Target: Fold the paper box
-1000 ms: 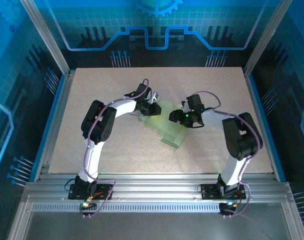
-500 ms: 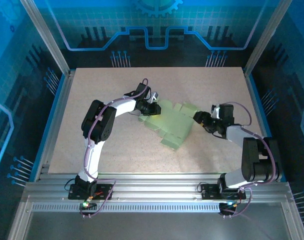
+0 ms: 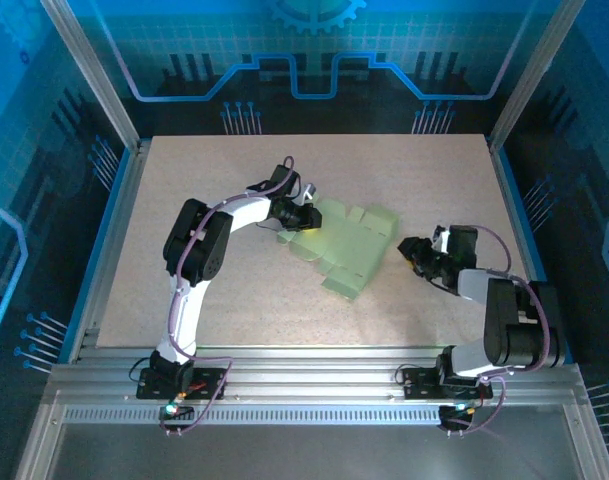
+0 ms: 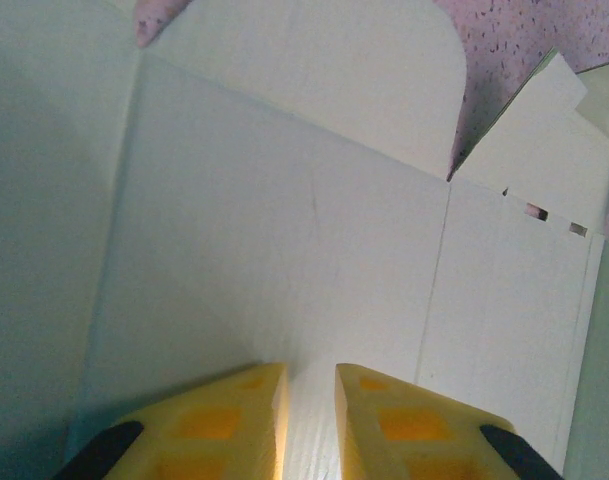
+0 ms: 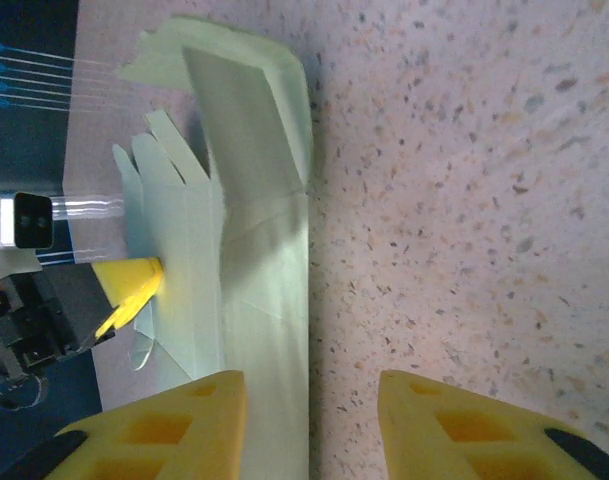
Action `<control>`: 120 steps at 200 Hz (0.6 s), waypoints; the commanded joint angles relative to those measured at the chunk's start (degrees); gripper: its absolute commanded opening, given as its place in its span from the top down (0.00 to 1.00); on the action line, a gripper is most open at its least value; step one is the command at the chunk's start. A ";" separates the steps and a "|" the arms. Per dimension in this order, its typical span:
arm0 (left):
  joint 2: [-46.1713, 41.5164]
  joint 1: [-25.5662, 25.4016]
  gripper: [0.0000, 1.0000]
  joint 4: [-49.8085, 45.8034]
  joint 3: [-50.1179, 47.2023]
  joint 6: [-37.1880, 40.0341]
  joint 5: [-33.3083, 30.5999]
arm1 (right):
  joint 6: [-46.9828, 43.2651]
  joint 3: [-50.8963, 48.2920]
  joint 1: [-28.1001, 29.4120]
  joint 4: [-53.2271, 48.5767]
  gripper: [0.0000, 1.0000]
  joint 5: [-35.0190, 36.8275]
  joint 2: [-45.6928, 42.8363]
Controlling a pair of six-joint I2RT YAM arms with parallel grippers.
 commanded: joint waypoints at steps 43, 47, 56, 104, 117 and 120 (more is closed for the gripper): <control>5.04 0.52 0.78 -6.67 -0.94 -1.22 -0.27 | -2.42 5.10 5.56 -0.91 0.74 -4.61 6.57; 5.04 0.65 0.79 -6.58 -1.02 -1.36 -0.07 | -2.30 5.30 5.92 -0.91 0.74 -4.50 6.99; 5.04 0.68 0.79 -6.45 -1.16 -1.49 0.26 | -2.28 5.73 6.56 1.21 0.74 -4.61 7.90; 5.31 1.05 0.79 -6.24 -1.38 -1.83 2.04 | -2.71 7.83 8.24 3.55 0.66 -6.70 13.53; 5.31 1.07 0.79 -6.48 -1.38 -1.72 2.00 | -2.37 7.48 8.35 3.86 0.66 -6.27 13.82; 5.24 1.03 0.79 -6.49 -1.38 -1.72 2.01 | -2.34 7.40 8.30 3.69 0.66 -5.88 13.62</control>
